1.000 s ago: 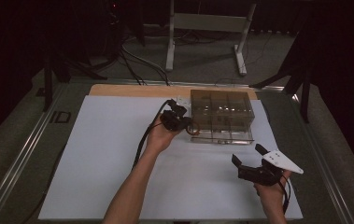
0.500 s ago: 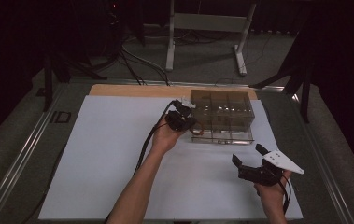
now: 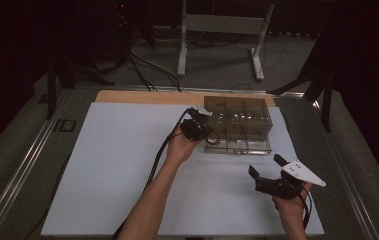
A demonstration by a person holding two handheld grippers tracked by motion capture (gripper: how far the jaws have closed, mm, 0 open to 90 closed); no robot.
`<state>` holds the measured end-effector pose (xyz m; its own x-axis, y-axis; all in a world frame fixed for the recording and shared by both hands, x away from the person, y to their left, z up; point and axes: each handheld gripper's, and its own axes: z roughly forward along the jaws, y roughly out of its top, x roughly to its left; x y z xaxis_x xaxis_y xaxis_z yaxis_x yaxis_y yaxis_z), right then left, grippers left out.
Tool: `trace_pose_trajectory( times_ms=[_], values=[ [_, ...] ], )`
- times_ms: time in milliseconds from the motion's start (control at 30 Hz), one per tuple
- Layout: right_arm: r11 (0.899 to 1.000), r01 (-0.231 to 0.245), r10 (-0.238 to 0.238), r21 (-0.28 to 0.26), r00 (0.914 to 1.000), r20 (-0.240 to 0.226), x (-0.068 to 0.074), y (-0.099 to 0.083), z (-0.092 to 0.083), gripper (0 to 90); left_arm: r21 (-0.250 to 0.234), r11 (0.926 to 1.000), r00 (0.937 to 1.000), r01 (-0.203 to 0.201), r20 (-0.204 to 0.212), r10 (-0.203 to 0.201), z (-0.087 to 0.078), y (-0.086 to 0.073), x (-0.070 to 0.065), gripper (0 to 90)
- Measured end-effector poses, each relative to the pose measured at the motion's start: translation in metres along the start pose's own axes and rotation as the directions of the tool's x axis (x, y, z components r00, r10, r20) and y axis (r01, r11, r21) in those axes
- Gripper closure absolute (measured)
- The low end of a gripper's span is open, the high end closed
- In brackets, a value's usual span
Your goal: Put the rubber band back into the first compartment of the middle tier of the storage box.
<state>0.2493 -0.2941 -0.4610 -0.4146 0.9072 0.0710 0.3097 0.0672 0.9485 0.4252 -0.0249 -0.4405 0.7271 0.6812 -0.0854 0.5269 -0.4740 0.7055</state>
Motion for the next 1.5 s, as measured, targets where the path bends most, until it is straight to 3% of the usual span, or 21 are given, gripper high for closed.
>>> trace_pose_trajectory(
  times_ms=[367,533,567,700,767,833,900,967,1067,1167,1500],
  values=[
    [1.000,-0.001,0.001,0.000,1.0000,0.000,0.000,0.000,0.000,0.0,0.000,0.9998,0.9998,0.021,0.002,-0.021,0.008,0.001,-0.002,87.7],
    [1.000,0.002,-0.002,-0.001,1.0000,-0.003,0.001,0.000,0.000,0.0,-0.013,0.9990,0.9988,0.044,0.024,-0.043,0.013,0.000,-0.005,85.3],
    [1.000,-0.001,0.001,0.000,1.0000,-0.003,0.001,0.000,0.000,0.0,-0.012,0.9990,0.9985,0.044,0.033,-0.044,0.013,-0.001,-0.005,65.8],
    [1.000,-0.003,0.003,-0.003,1.0000,-0.002,0.000,0.000,-0.001,0.0,-0.044,0.9972,0.9977,0.060,0.034,-0.059,0.006,-0.003,-0.004,39.5],
    [1.000,-0.002,0.002,-0.002,1.0000,-0.001,0.000,0.000,-0.001,0.0,-0.069,0.9956,0.9974,0.063,0.039,-0.060,0.000,-0.005,-0.003,35.1],
    [1.000,-0.002,0.002,-0.001,1.0000,-0.002,0.000,0.000,0.000,0.0,-0.087,0.9933,0.9971,0.075,0.019,-0.074,-0.005,-0.006,-0.001,18.8],
    [1.000,0.001,-0.001,-0.001,1.0000,-0.004,0.001,0.000,0.000,0.0,-0.098,0.9915,0.9961,0.086,0.031,-0.083,-0.010,-0.008,0.002,18.5],
    [1.000,0.003,-0.003,0.000,1.0000,-0.004,0.001,0.000,0.000,0.0,-0.102,0.9911,0.9958,0.085,0.043,-0.081,-0.015,-0.009,0.004,8.0],
    [1.000,0.003,-0.003,-0.001,1.0000,-0.004,0.001,0.000,0.001,0.0,-0.125,0.9895,0.9962,0.073,0.055,-0.067,-0.023,-0.012,0.005,1.8],
    [1.000,0.004,-0.004,0.002,1.0000,-0.005,0.002,-0.001,0.001,0.0,-0.161,0.9835,0.9953,0.082,0.063,-0.073,-0.032,-0.016,0.007,0.9],
    [1.000,0.006,-0.006,0.004,1.0000,-0.007,0.003,-0.001,0.002,0.0,-0.195,0.9784,0.9973,0.069,0.039,-0.063,-0.056,-0.029,0.015,0.8]
  ],
)
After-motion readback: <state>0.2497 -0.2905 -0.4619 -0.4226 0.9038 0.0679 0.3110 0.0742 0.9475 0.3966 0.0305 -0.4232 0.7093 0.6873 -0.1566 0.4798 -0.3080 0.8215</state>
